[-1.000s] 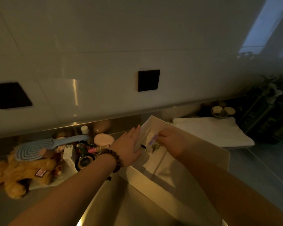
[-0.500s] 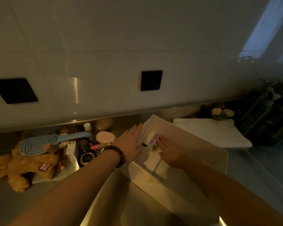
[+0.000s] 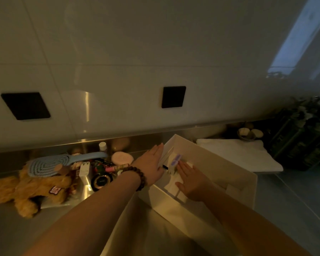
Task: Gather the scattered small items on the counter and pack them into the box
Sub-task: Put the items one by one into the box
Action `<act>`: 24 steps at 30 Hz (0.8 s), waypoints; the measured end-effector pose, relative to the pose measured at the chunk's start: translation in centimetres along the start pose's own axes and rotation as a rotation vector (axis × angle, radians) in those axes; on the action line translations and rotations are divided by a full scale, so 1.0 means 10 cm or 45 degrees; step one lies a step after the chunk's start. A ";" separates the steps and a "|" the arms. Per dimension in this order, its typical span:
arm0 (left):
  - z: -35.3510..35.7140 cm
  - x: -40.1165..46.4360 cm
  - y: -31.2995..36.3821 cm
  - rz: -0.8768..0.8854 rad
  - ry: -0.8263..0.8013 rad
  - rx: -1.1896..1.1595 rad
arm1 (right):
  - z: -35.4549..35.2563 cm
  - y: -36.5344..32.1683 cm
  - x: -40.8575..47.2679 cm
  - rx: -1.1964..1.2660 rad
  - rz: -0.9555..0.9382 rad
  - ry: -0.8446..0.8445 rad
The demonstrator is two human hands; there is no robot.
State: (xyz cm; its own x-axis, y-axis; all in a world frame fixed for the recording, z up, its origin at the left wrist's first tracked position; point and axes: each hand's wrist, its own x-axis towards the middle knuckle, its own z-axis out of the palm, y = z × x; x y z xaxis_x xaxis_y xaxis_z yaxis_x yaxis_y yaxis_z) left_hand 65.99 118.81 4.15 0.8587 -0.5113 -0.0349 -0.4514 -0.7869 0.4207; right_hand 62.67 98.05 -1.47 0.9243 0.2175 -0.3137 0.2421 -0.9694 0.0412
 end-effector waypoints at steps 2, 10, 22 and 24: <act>-0.02 -0.01 -0.01 0.000 -0.001 -0.021 | -0.06 -0.07 -0.06 0.048 0.008 0.026; -0.14 -0.24 -0.06 -0.017 0.142 -0.229 | -0.65 -0.76 -0.36 0.773 0.164 0.508; -0.17 -1.73 -1.44 -0.366 0.595 0.056 | -0.68 -2.36 0.00 0.818 -0.306 0.517; -0.18 -1.94 -1.63 -0.477 0.618 0.080 | -0.66 -2.57 0.16 0.851 -0.306 0.434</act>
State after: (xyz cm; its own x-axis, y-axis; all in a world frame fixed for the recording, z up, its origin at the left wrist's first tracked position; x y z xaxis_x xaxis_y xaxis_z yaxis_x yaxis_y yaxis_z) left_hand 57.18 142.18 -0.46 0.9674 0.0079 0.2532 -0.0985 -0.9091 0.4047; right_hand 59.89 124.09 3.19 0.9349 0.3476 0.0712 0.3177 -0.7307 -0.6042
